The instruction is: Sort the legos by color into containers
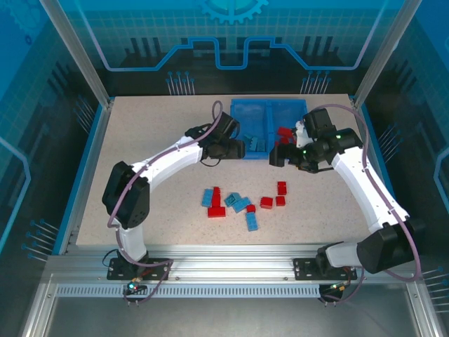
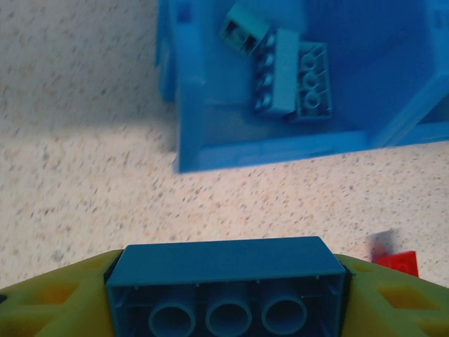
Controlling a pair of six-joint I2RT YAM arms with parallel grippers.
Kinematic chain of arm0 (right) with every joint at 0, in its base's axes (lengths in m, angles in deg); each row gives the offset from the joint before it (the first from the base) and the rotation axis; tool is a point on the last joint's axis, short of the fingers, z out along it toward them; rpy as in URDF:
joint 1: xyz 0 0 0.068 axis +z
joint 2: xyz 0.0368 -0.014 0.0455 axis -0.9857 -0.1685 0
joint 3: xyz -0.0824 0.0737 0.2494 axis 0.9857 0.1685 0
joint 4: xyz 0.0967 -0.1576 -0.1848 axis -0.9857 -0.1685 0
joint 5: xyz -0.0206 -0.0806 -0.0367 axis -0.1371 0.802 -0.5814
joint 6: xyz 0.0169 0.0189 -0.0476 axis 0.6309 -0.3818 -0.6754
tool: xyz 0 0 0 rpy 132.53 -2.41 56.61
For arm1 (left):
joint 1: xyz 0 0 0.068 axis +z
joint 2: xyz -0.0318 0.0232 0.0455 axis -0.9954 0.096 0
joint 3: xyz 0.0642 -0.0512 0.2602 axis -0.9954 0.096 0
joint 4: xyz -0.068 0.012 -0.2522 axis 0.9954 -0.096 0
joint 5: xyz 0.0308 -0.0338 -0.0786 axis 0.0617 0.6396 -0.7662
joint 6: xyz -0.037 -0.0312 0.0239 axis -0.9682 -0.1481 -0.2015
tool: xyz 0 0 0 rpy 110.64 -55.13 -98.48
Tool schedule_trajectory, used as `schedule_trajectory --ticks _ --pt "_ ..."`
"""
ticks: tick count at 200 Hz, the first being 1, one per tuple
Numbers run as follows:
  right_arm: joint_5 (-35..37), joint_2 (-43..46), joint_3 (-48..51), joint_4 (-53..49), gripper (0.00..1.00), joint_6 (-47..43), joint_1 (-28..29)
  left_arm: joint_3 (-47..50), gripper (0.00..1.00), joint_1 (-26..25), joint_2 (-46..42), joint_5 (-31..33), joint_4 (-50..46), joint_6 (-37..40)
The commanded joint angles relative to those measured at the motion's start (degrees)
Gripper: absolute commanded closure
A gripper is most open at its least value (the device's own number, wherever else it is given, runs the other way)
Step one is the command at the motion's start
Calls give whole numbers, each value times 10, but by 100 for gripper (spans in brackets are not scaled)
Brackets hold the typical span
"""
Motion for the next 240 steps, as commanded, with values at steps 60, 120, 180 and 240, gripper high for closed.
schedule_trajectory --ticks 60,120,180,240 --pt "19 51 0 -36 5 22 9 -151 36 13 101 -55 36 129" --pt "35 54 -12 -53 5 35 11 -357 35 28 231 -68 -49 195" --pt "44 49 -14 -58 6 50 13 -361 27 51 248 -86 -43 214" --pt "48 31 -31 -54 5 57 25 -373 10 51 251 -103 -38 207"
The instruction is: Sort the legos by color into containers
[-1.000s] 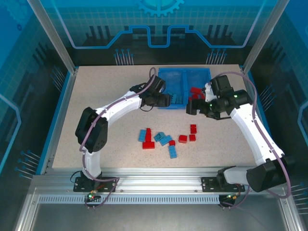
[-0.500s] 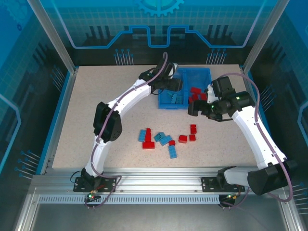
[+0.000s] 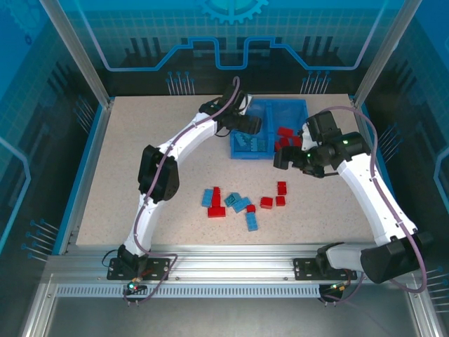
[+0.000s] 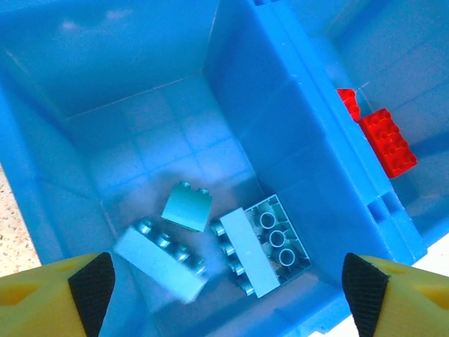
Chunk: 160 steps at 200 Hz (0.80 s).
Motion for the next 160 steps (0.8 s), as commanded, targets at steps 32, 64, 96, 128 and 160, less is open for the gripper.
schedule_trajectory --ticks 32,64,96,128,160 --pt "17 1 -9 -9 6 11 24 -26 8 -3 -22 -16 -21 6" --pt "45 15 28 -1 5 0 46 -18 7 -4 -88 -7 -45 29" --pt "52 33 118 25 5 7 64 58 6 -8 -189 -3 -55 65" --pt "70 36 209 82 5 40 64 212 1 -19 -320 -15 -14 70" --pt "90 -11 251 165 8 35 66 372 1 -53 -435 -41 37 105"
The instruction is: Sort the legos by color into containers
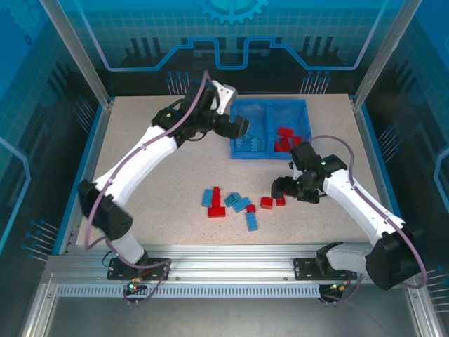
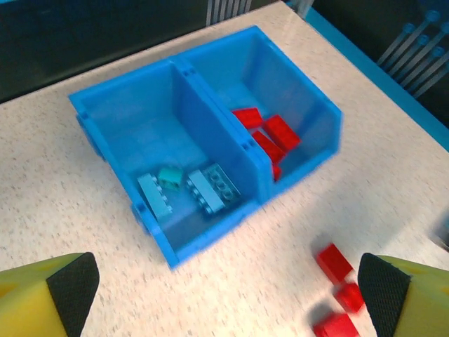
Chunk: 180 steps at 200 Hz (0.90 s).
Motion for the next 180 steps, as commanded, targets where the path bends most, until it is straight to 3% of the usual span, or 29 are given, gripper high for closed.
schedule_trajectory --ticks 1,28,47,80,114,151,180 --pt "24 -35 19 85 8 4 8 103 1 -26 -48 -32 34 39" --pt "85 -111 4 123 12 -13 9 220 1 -54 -123 -45 73 30" --pt "88 -167 -10 158 18 -32 7 294 1 -72 -166 -45 111 16" --pt "119 -244 -32 172 27 -20 1 345 1 -96 -195 -21 131 15" --pt "118 -278 -40 193 50 -33 0 360 1 -106 -198 -15 153 17" --pt "120 -260 -50 179 72 -41 -2 368 1 -112 -197 -12 176 23" --pt "128 -194 -86 141 74 -50 -5 368 1 -118 -200 1 191 22"
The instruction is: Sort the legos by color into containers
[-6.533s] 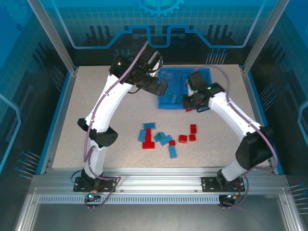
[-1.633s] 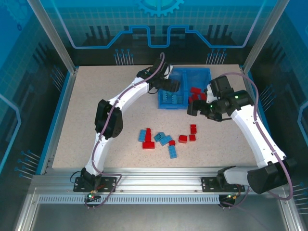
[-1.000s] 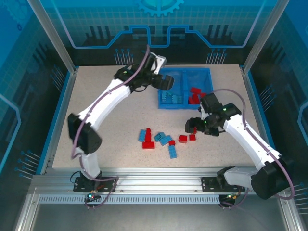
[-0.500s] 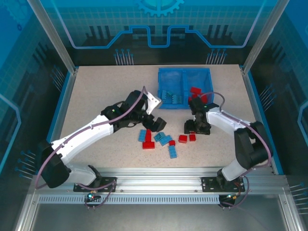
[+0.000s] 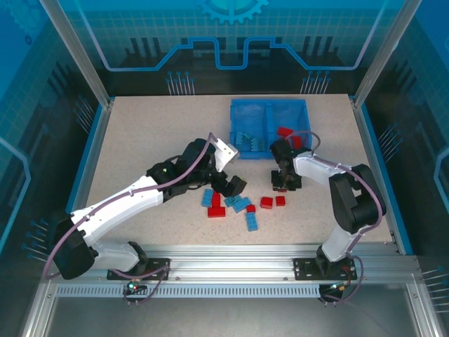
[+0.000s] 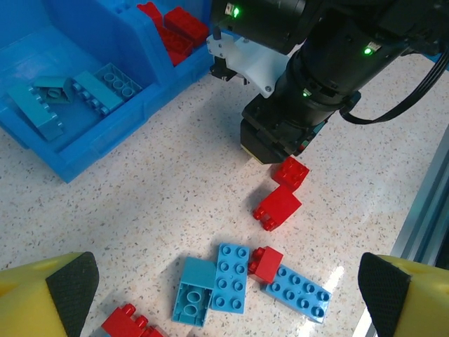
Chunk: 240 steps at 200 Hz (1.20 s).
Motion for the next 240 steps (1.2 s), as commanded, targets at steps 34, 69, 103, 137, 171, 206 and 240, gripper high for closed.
schedule_trajectory --ticks 34,69,103,137,171,206,240 --pt "24 85 -135 -45 73 -30 -32 5 1 -9 -17 57 47 -30" --pt "22 -14 -273 -54 73 -57 -76 10 1 -9 -19 94 62 -97" --pt "20 -127 -392 -62 73 -59 -101 7 1 -8 -17 106 52 -157" --pt "-13 -248 -511 -105 72 -55 -117 1 1 -9 -18 119 16 -191" --pt "-25 -304 -575 -128 63 -47 -120 -9 1 -9 -13 131 -14 -225" --pt "-31 -319 -620 -150 54 -50 -123 -16 1 -8 -3 151 -43 -282" --pt "-42 -310 -641 -166 52 -55 -133 -16 1 -8 8 171 -75 -332"
